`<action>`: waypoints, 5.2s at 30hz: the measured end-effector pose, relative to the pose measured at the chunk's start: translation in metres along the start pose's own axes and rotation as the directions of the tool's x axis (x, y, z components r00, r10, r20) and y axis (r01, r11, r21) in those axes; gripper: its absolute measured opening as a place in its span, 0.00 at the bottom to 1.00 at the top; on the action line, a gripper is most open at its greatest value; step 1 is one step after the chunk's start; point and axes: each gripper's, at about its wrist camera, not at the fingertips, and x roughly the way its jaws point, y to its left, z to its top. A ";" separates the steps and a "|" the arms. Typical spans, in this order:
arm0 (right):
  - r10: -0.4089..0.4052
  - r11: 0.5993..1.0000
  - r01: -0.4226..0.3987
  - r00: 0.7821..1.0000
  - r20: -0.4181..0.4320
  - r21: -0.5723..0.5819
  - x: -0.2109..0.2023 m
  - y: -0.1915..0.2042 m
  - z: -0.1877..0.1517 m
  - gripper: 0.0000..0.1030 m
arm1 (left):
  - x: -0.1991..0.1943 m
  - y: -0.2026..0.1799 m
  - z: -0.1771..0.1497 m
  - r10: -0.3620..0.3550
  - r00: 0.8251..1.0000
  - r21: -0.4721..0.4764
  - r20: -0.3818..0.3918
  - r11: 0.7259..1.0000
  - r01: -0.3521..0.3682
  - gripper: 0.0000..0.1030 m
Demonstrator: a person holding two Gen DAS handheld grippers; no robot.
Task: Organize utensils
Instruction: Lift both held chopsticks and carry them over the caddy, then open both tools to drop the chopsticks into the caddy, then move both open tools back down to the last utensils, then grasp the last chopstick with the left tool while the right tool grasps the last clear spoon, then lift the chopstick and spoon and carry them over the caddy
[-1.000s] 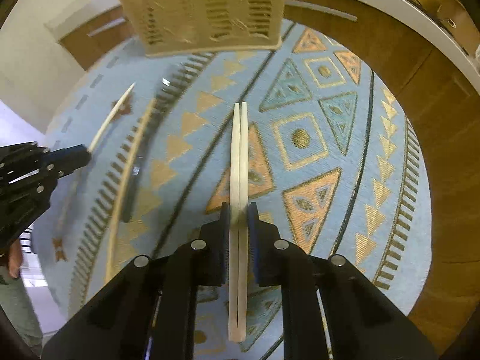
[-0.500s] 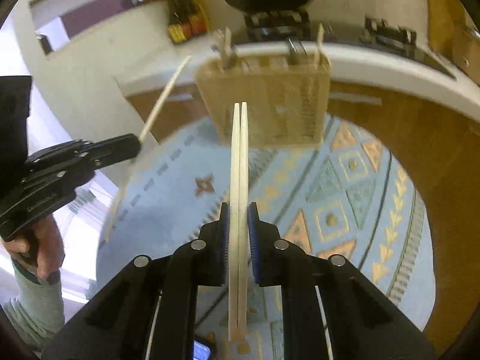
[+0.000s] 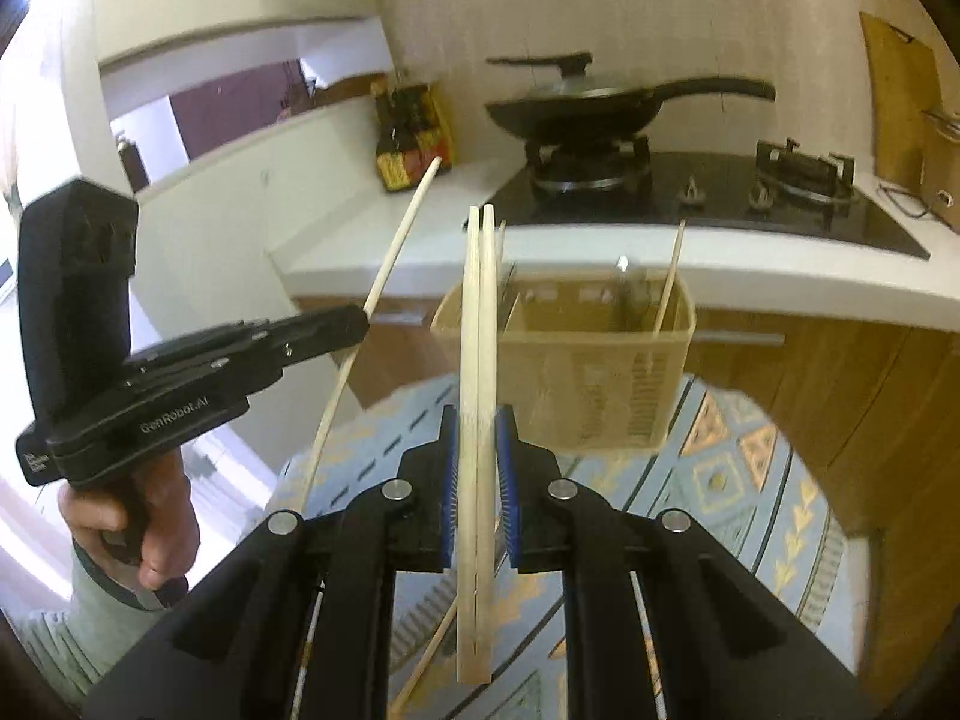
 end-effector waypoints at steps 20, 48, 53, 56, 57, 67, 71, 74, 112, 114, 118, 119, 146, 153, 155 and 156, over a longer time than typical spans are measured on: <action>-0.231 0.973 0.206 0.895 0.381 0.105 0.023 -0.060 0.093 0.10 | 0.070 0.047 0.064 0.066 0.953 -0.106 0.295 0.994 -0.036 0.03; -0.216 0.967 0.156 0.921 0.323 0.201 0.056 -0.088 0.039 0.13 | 0.068 0.073 -0.002 0.081 0.956 -0.160 0.280 0.986 -0.036 0.25; -0.197 0.970 0.141 0.933 0.303 0.197 0.035 -0.077 0.023 0.27 | 0.047 0.072 -0.015 0.070 0.965 -0.179 0.254 0.984 -0.024 0.36; -0.189 0.969 0.132 0.939 0.286 0.208 0.022 -0.070 0.007 0.43 | 0.035 0.067 -0.027 0.039 0.976 -0.193 0.215 0.981 0.004 0.46; -0.188 0.969 0.131 0.941 0.281 0.210 0.018 -0.068 0.001 0.43 | 0.031 0.065 -0.032 0.033 0.978 -0.194 0.204 0.981 0.007 0.47; -0.140 0.968 0.108 0.982 0.128 0.226 0.027 -0.046 -0.075 0.43 | 0.017 0.044 -0.098 0.007 1.000 -0.198 0.028 0.980 -0.001 0.47; -0.113 0.965 0.091 0.990 0.079 0.245 0.042 -0.042 -0.103 0.43 | 0.020 0.039 -0.129 -0.009 0.999 -0.220 -0.032 0.976 0.001 0.47; -0.097 0.966 0.081 0.994 0.052 0.245 0.053 -0.042 -0.119 0.43 | 0.026 0.035 -0.151 -0.022 0.997 -0.228 -0.077 0.974 0.004 0.47; -0.045 0.927 0.042 0.999 -0.001 0.373 0.066 -0.064 -0.148 0.43 | 0.092 -0.013 -0.172 0.256 0.889 0.132 -0.379 0.966 -0.222 0.16; -0.047 0.930 0.046 0.999 -0.005 0.364 0.067 -0.062 -0.147 0.43 | 0.093 -0.014 -0.171 0.267 0.880 0.142 -0.392 0.963 -0.229 0.17; -0.050 0.929 0.059 0.998 -0.034 0.365 0.072 -0.062 -0.147 0.43 | 0.096 -0.018 -0.171 0.305 0.866 0.170 -0.397 0.951 -0.257 0.08; -0.045 0.928 0.063 0.997 -0.056 0.368 0.075 -0.063 -0.146 0.43 | 0.095 -0.018 -0.172 0.313 0.865 0.176 -0.393 0.948 -0.264 0.05; -0.233 0.965 0.261 0.860 -0.455 -0.001 0.147 0.022 -0.123 0.10 | 0.034 0.055 -0.161 0.151 0.960 -0.172 -0.235 0.966 -0.194 0.04; -0.112 0.971 0.183 0.917 -0.383 0.153 0.109 -0.007 -0.124 0.10 | 0.023 0.049 -0.153 0.128 0.979 -0.187 -0.161 0.970 -0.157 0.04; -0.083 0.971 0.156 0.932 -0.354 0.181 0.101 -0.017 -0.123 0.10 | 0.017 0.046 -0.147 0.122 0.984 -0.189 -0.130 0.971 -0.146 0.04; -0.076 0.971 0.147 0.938 -0.338 0.191 0.095 -0.020 -0.122 0.10 | 0.014 0.045 -0.143 0.120 0.987 -0.191 -0.110 0.972 -0.139 0.04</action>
